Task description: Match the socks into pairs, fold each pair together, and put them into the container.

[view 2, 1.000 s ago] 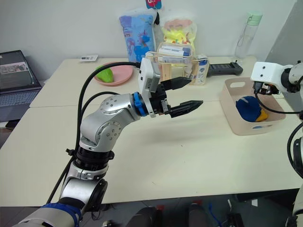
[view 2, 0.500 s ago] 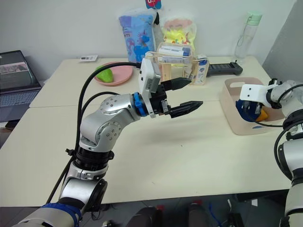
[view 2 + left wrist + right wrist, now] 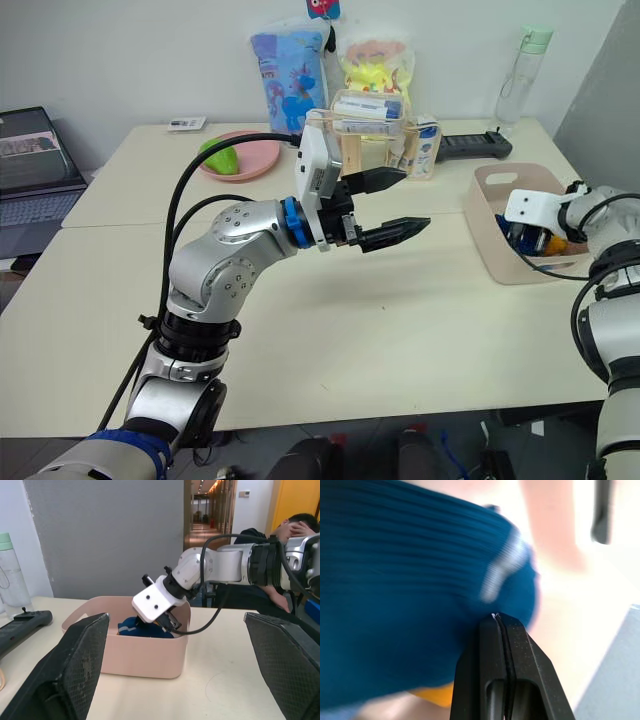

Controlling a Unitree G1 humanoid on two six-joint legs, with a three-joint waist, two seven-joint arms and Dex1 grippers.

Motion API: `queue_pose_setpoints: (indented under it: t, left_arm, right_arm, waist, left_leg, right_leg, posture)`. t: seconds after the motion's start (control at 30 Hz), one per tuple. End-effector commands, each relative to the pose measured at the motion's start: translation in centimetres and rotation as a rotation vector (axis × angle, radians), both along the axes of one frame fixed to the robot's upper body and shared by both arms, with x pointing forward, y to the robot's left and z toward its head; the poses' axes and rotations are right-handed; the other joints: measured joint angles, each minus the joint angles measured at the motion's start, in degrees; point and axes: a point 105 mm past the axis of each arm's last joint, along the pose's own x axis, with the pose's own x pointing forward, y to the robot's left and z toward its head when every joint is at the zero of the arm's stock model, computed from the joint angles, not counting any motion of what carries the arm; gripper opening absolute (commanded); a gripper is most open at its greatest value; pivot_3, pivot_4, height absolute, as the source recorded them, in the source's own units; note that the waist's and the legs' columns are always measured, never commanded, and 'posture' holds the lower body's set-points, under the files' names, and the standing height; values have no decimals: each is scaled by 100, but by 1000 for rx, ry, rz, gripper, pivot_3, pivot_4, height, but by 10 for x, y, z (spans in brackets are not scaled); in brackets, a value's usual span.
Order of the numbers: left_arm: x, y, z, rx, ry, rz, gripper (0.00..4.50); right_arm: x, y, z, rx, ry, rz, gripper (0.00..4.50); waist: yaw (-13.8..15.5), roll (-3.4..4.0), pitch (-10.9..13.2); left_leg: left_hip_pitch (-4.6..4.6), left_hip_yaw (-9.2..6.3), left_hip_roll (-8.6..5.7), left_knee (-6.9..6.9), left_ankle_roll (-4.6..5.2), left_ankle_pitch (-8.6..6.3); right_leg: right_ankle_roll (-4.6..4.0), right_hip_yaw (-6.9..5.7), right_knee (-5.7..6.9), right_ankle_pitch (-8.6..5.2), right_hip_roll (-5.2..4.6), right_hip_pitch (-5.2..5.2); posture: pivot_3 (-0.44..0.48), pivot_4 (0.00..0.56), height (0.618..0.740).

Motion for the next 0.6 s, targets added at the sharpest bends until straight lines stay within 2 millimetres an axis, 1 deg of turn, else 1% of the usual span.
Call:
queue_pose_setpoints:
  t: [0.03, 0.1, 0.13, 0.23, 0.3, 0.33, 0.4, 0.43, 0.47, 0.53, 0.57, 0.6]
  left_arm:
    - [2, 17, 11, -11, -56, 46, 4500]
    - [11, 31, 11, -9, -71, 113, 4500]
    - [15, 36, 11, -8, -75, 139, 4500]
    - [31, 62, 8, -11, -78, 266, 4500]
    - [39, 83, 4, -19, -74, 363, 4500]
    - [42, 92, 1, -19, -68, 406, 4500]
    - [47, 111, -8, -19, -56, 497, 4500]
    - [48, 119, -13, -21, -49, 534, 4500]
    - [49, 126, -17, -26, -43, 572, 4500]
    - [49, 133, -21, -33, -39, 608, 4500]
    - [49, 137, -24, -34, -30, 626, 4500]
    - [45, 143, -35, -33, 0, 657, 4500]
  right_arm:
    - [6, 15, 79, 80, -251, 71, 29]
    - [8, 32, 95, 205, -310, 117, 29]
    - [9, 38, 99, 250, -324, 135, 29]
    - [9, 71, 111, 468, -363, 243, 561]
    - [6, 96, 112, 627, -372, 307, 1176]
    - [3, 108, 110, 693, -371, 331, 1539]
    - [-7, 133, 97, 829, -345, 366, 2254]
    - [-13, 143, 89, 880, -330, 372, 2690]
    - [-19, 152, 79, 918, -315, 376, 2927]
    - [-27, 159, 71, 950, -302, 368, 3713]
    - [-31, 164, 67, 973, -300, 367, 4013]
    - [-37, 172, 52, 1036, -286, 346, 4326]
  waist:
    - [-22, 9, 6]
    - [-29, 10, 5]
    - [-32, 10, 5]
    - [-29, 10, 5]
    - [-21, 10, 5]
    - [-18, 9, 5]
    - [-9, 10, 5]
    - [-8, 10, 5]
    - [10, 11, 4]
    - [55, 11, 5]
    - [83, 11, 5]
    - [110, 11, 1]
  left_leg:
    - [0, 0, 0, -1, 0, 0]
    - [0, 2, 2, -5, -1, 0]
    - [1, 1, 6, -6, -2, 0]
    - [1, -1, 6, -4, -3, -1]
    - [1, -4, 6, 1, -3, -1]
    - [0, -8, 6, 2, -3, -1]
    - [-6, -14, 6, 5, -3, -1]
    - [-8, -20, 6, 5, -3, -1]
    - [-9, -19, 4, 6, -3, -1]
    - [-14, -26, 1, 10, -3, -1]
    - [-16, -27, -3, 14, -2, -1]
    - [-18, -28, -5, 16, -2, -1]
  right_leg:
    - [0, 0, 1, 0, 0, -2]
    - [-1, 3, 2, 0, 2, -7]
    - [-1, 2, 1, -1, 5, -7]
    - [-1, 1, 1, 0, 6, -3]
    - [-1, -2, 2, 0, 6, 0]
    - [-1, -4, 2, 0, 6, 1]
    - [-1, -9, 2, 0, 5, -4]
    - [-1, -14, 0, 0, 4, -3]
    - [-1, -13, 2, 0, 3, -6]
    - [-1, -18, 0, 1, 1, -7]
    - [-1, -17, 2, 1, 0, -8]
    - [0, -18, 3, 2, -2, -8]
  posture:
    - [0, 150, 740]
    - [0, 150, 740]
    - [0, 150, 740]
    - [0, 150, 740]
    - [0, 150, 740]
    - [0, 150, 740]
    - [0, 150, 740]
    - [0, 150, 740]
    - [0, 150, 740]
    - [0, 150, 740]
    - [0, 150, 740]
    - [0, 150, 740]
